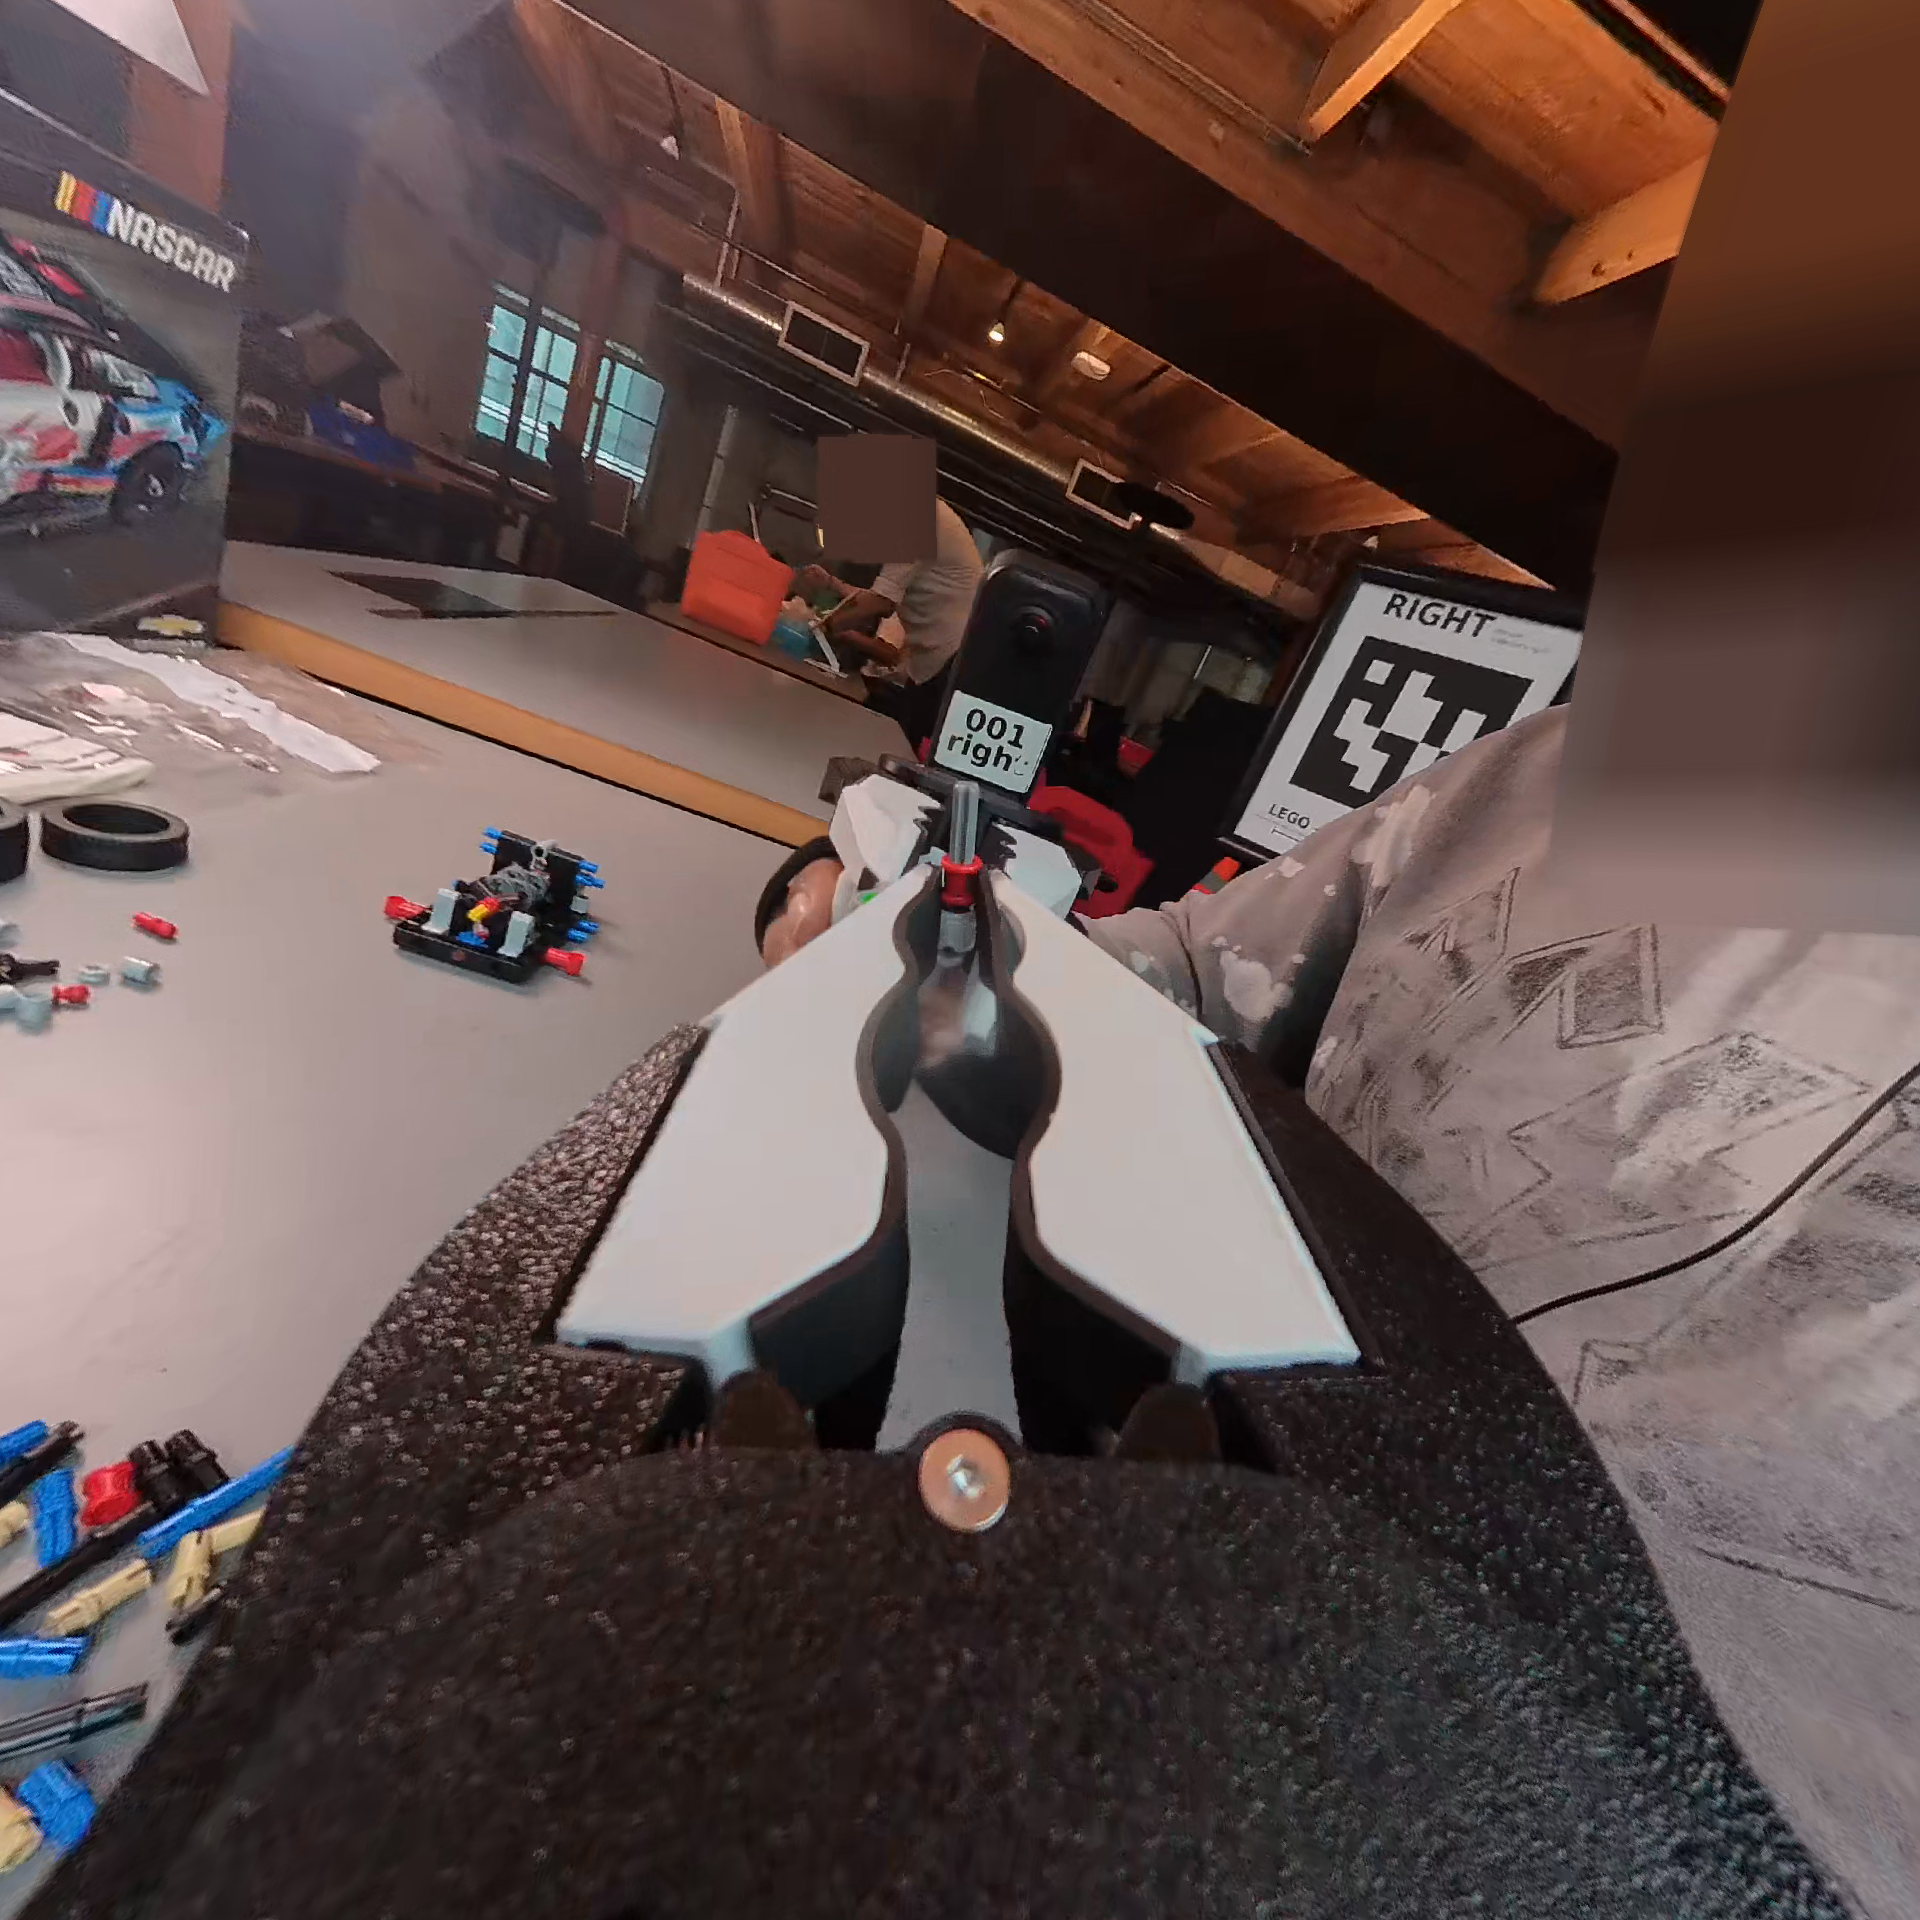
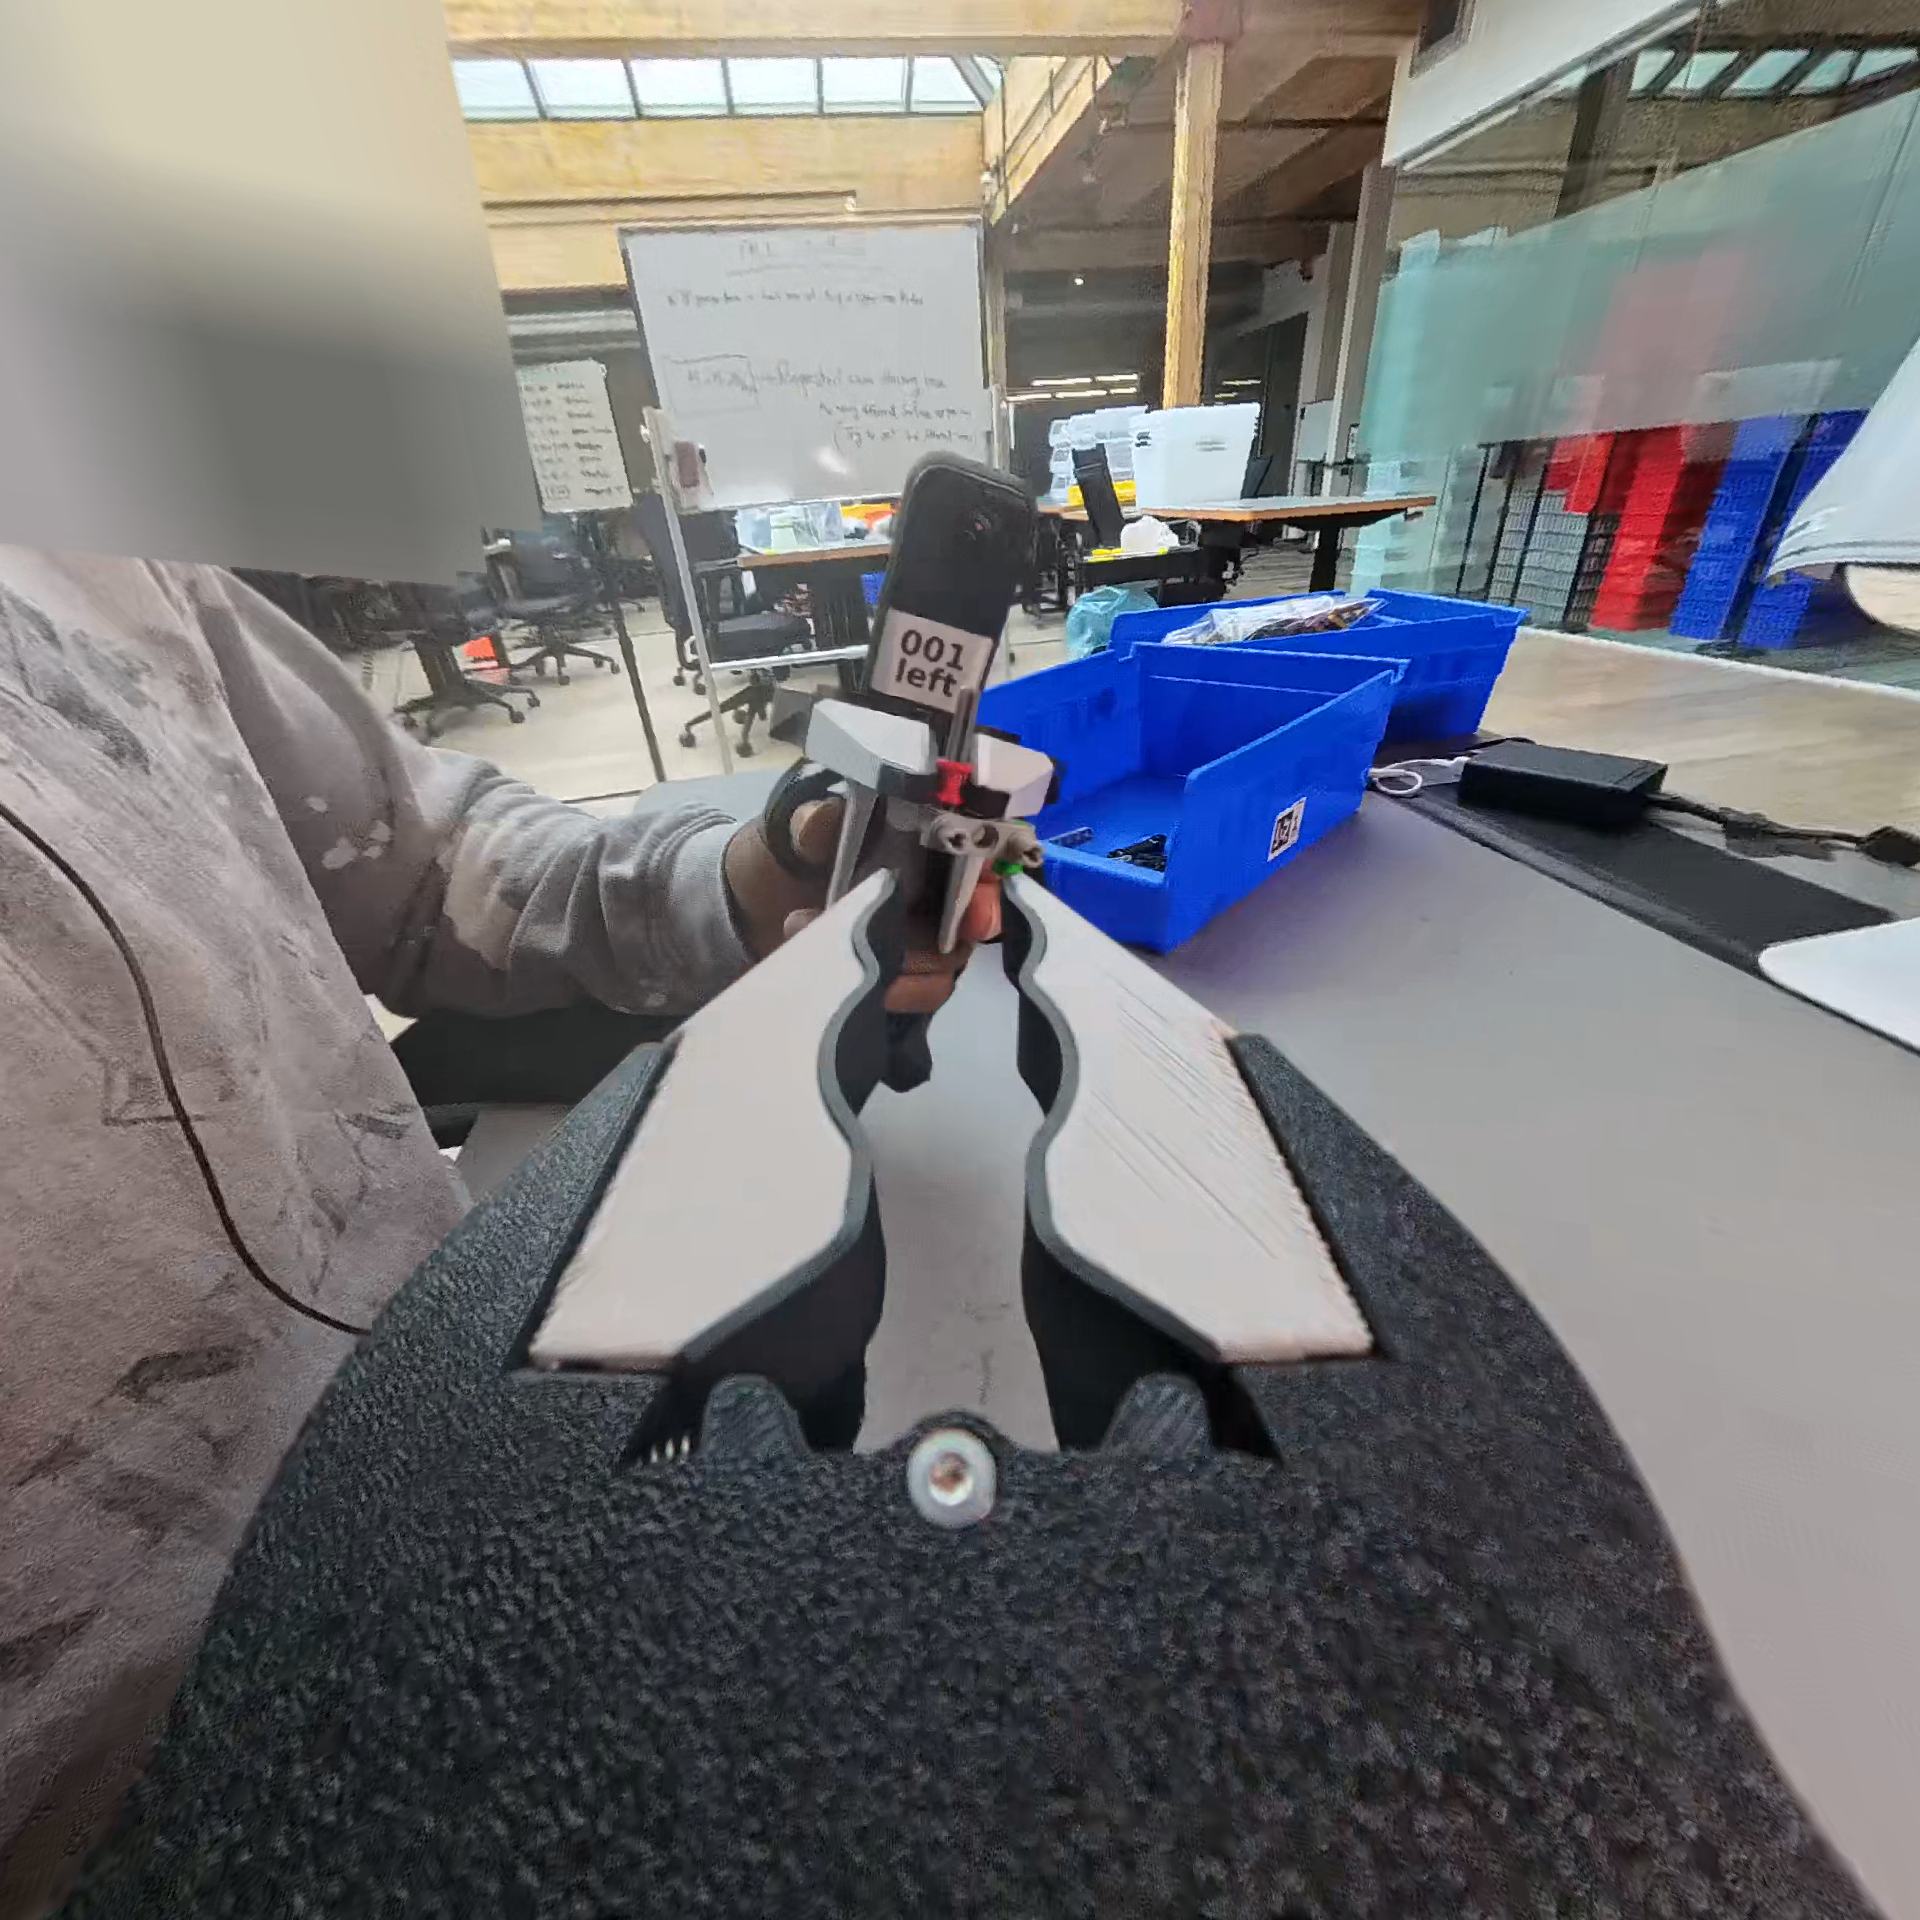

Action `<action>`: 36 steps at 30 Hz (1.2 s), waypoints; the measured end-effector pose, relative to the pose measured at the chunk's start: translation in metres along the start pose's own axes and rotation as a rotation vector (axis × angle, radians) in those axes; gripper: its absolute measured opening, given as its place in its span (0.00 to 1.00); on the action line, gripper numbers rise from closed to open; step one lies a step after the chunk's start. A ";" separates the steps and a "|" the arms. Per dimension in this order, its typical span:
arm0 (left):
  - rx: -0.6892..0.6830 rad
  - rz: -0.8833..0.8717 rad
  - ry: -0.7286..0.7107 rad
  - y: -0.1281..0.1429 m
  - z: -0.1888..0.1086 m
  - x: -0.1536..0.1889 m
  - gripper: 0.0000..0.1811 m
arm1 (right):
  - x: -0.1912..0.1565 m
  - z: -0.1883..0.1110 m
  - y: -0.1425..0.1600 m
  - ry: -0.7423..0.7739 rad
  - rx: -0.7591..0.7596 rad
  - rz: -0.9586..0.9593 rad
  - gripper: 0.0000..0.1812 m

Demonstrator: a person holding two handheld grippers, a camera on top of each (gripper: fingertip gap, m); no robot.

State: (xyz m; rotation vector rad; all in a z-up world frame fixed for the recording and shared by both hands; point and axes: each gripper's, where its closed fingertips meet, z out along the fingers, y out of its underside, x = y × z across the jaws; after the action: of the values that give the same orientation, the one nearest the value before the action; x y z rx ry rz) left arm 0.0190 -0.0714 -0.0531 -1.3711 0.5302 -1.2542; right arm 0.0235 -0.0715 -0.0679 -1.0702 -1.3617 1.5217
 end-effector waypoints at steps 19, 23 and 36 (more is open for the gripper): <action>-0.021 0.054 0.185 0.015 0.006 0.030 0.03 | -0.015 0.006 0.008 -0.014 -0.027 -0.232 0.04; -0.067 -0.001 0.092 0.020 0.005 0.009 0.03 | 0.005 -0.002 0.015 0.145 -0.129 -0.491 0.04; -0.328 -0.125 -0.192 0.060 0.004 -0.036 0.16 | 0.036 -0.005 0.050 0.343 -0.555 -1.177 0.04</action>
State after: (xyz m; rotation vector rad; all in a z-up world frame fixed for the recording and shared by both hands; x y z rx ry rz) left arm 0.0314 -0.0531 -0.1203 -1.8040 0.5388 -1.1522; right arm 0.0152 -0.0407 -0.1209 -0.5455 -1.7083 0.1017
